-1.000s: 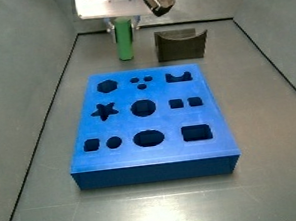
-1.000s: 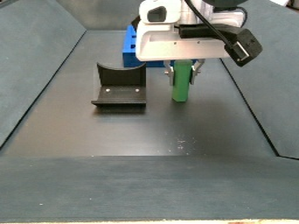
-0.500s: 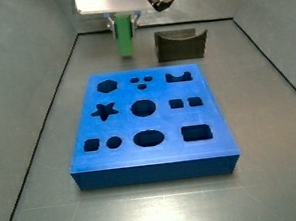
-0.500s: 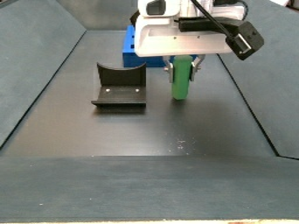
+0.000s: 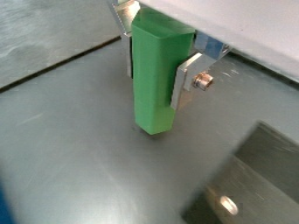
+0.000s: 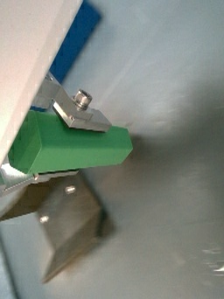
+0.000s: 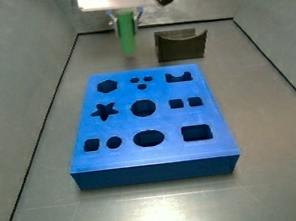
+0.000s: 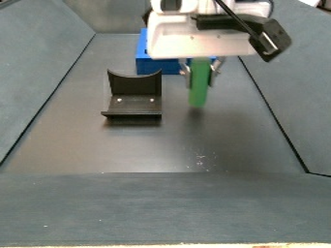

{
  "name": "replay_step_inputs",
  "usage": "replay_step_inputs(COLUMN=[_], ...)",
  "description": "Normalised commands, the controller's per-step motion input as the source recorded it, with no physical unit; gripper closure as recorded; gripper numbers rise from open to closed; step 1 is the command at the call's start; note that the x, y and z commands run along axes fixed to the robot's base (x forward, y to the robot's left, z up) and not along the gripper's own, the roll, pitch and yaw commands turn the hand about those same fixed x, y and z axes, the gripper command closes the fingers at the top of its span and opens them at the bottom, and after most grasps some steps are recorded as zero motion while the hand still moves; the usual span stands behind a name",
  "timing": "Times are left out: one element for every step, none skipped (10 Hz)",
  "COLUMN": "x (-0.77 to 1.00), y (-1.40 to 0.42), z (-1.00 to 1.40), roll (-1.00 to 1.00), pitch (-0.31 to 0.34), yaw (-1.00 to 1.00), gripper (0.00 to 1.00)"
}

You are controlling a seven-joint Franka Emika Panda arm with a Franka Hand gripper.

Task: Pick up the hexagon object. Move up. Move to above the board. Insert the hexagon object.
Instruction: Move to above the board.

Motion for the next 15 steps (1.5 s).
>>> replay_step_inputs(x=[0.43,0.38,0.36,0.33,0.29,0.26,0.22,0.2,0.17,0.15,0.12,0.09,0.06,0.04,0.01], y=[-0.16,-0.15,-0.14,-0.12,-0.1,-0.09,-0.07,-0.06,-0.05,-0.04,-0.03,-0.02,-0.01,0.0,0.01], z=[1.0,1.0,1.0,1.0,1.0,1.0,1.0,1.0,1.0,1.0,1.0,1.0,1.0,1.0,0.92], roll=[-0.27,-0.19,-0.14,-0.09,-0.05,-0.04,-0.02,-0.03,-0.03,-0.03,-0.03,-0.03,-0.03,-0.04,-0.04], pitch=[-0.054,-0.001,0.021,0.057,0.101,0.12,0.147,0.149,0.147,0.143,0.13,0.125,0.118,0.113,0.099], yaw=[0.03,0.0,-0.01,-0.01,-0.02,-0.02,-0.03,-0.04,-0.04,-0.04,-0.04,-0.04,-0.04,-0.03,-0.04], gripper=[1.0,1.0,1.0,1.0,1.0,1.0,1.0,1.0,1.0,1.0,1.0,1.0,1.0,1.0,1.0])
